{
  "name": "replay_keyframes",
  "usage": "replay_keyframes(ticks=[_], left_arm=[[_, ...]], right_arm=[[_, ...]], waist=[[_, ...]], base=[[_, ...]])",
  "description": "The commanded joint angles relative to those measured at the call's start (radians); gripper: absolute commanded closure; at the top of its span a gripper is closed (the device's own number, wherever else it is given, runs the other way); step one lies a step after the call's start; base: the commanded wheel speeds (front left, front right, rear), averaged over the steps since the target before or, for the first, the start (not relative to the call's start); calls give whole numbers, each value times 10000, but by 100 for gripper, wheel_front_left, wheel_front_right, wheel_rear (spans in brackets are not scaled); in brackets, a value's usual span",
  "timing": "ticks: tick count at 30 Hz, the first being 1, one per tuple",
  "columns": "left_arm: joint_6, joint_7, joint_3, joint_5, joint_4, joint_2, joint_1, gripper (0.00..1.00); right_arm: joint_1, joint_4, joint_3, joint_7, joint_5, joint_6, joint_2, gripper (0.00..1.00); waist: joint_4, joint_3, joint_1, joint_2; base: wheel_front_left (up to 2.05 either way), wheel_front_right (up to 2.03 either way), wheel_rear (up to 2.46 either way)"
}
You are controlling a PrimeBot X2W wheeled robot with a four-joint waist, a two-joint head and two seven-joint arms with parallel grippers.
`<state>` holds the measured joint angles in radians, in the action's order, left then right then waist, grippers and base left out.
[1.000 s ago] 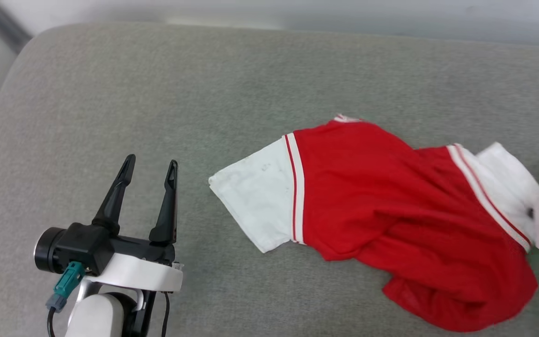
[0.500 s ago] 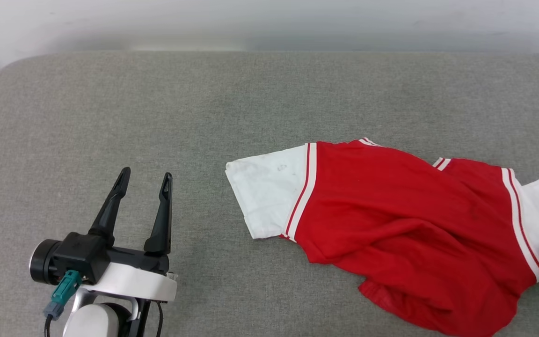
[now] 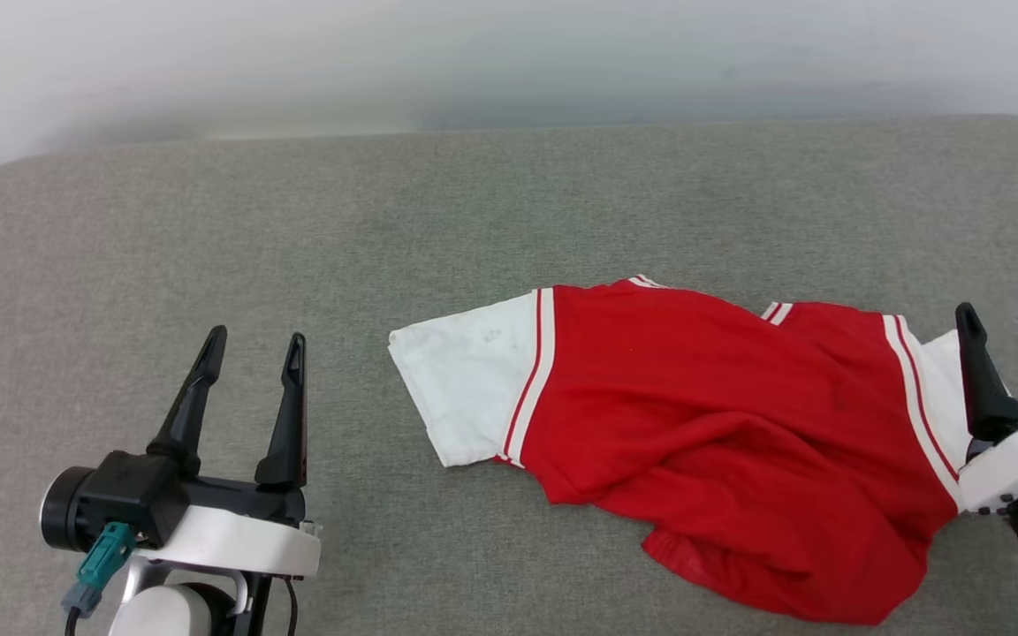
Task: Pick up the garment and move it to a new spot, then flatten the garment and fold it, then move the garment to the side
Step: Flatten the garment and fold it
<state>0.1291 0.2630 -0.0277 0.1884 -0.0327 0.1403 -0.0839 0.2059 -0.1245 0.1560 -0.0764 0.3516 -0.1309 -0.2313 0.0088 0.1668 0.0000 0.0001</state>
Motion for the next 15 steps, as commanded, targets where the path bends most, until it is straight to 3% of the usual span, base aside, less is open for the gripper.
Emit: replay_keyframes(ticks=[1,8,12,15], left_arm=[[9,26,2,37,-47,3,114,0],[10,-353,-484,789,105,542,-84,0],[10,-1818,-1225,1574,131,1501,-863,0],[10,-3551,-1815,2472,377,2242,-1824,0]], right_arm=[[-215,166,8,279,-23,3,123,0],[-850,1017,27,1801,-218,3,863,0],[-686,1218,-11,2044,-434,3,988,0],[-528,1294,104,2103,-579,3,1056,0]], waist=[[-70,-39,0,-1],[-516,43,0,-1],[-789,280,0,-1],[-921,470,0,-1]], base=[[0,0,0],[0,0,0],[0,0,0],[0,0,0]])
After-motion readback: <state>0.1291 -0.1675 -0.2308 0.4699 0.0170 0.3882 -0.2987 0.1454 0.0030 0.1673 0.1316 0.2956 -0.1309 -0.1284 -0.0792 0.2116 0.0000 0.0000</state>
